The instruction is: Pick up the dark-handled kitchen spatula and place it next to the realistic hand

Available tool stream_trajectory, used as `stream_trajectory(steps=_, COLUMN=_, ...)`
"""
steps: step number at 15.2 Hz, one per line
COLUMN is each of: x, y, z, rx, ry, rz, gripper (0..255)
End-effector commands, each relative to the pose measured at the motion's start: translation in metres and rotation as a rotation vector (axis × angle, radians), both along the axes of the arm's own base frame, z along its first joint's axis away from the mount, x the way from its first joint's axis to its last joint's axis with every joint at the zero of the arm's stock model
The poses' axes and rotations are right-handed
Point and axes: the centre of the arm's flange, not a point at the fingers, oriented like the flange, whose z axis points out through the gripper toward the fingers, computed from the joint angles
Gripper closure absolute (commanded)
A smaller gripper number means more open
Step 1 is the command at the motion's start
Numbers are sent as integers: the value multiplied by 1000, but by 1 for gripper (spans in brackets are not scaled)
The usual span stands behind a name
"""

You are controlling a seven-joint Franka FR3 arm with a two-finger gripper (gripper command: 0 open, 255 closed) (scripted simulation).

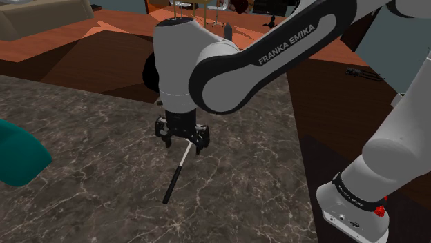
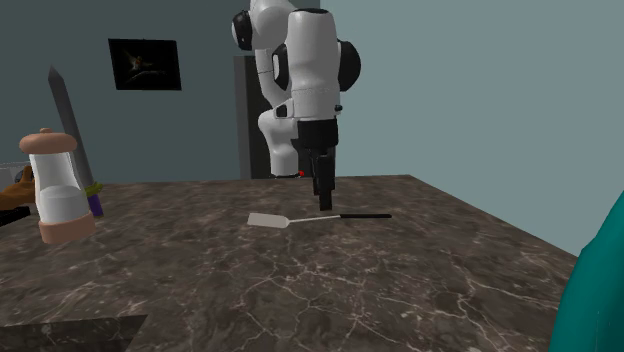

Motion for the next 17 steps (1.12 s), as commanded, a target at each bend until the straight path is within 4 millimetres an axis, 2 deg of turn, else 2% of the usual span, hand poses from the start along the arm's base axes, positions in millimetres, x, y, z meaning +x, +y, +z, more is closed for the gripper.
stream_trajectory(steps=1, x=-2, y=1, z=-11, rx=0, ry=-1, rz=-1, gripper=0)
stream_trajectory(steps=3, x=-2, y=1, z=-25, rx=0, ry=-1, rz=-1, gripper=0)
stream_trajectory(steps=11, x=-2, y=1, z=-25, rx=0, ry=-1, rz=-1, gripper=0)
stream_trajectory(steps=12, x=-2, y=1, z=-25, rx=0, ry=-1, rz=-1, gripper=255)
stream_trajectory(steps=17, x=-2, y=1, z=-25, rx=0, ry=-1, rz=-1, gripper=255)
